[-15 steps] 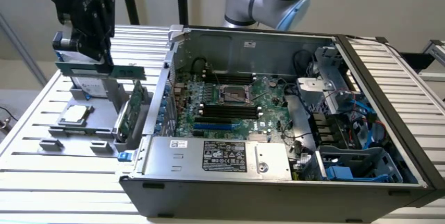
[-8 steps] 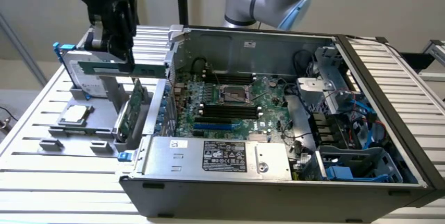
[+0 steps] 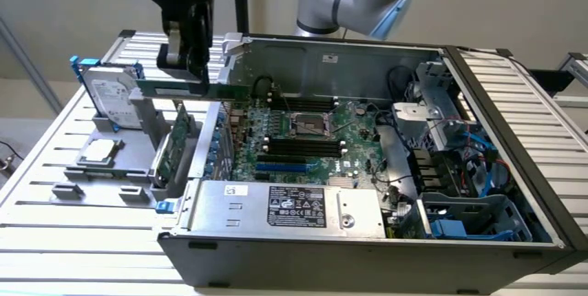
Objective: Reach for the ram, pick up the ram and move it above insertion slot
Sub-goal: 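Pick up the ram and move it above insertion slot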
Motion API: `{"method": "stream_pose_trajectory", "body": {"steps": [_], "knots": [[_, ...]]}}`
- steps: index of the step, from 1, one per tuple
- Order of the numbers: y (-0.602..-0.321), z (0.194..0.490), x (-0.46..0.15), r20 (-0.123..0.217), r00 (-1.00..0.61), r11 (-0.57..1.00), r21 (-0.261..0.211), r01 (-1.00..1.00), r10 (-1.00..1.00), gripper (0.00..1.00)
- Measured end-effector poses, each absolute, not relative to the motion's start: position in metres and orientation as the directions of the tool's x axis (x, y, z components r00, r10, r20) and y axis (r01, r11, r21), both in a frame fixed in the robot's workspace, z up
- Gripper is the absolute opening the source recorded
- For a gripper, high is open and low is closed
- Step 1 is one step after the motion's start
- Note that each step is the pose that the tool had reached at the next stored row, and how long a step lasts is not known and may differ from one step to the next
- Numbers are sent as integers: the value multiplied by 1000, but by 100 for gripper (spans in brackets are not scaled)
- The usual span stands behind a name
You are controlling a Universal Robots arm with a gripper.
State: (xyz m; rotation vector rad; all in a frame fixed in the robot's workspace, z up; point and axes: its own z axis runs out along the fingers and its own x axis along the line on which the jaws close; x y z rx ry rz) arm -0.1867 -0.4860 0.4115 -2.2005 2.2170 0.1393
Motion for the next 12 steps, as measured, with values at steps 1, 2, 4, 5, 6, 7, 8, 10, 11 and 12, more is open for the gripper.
{"method": "stream_pose_trajectory", "body": {"steps": [1, 2, 4, 5, 6, 7, 8, 10, 11, 12], "knots": [[-486, 411, -182, -74, -9, 6, 53, -999, -997, 13], [-486, 412, -178, -74, -9, 6, 53, -999, -997, 13], [-486, 412, -169, -75, -9, 5, 53, -999, -997, 13], [-486, 411, -164, -75, -9, 5, 53, -999, -997, 13], [-486, 411, -160, -75, -9, 6, 53, -999, -997, 13], [-485, 411, -155, -75, -9, 5, 53, -999, -997, 13], [-485, 411, -150, -75, -9, 5, 53, -999, -997, 13], [-484, 411, -141, -75, -9, 5, 53, -999, -997, 13], [-483, 411, -137, -75, -9, 6, 53, -999, -997, 13], [-482, 411, -132, -75, -9, 5, 53, -999, -997, 13]]}}
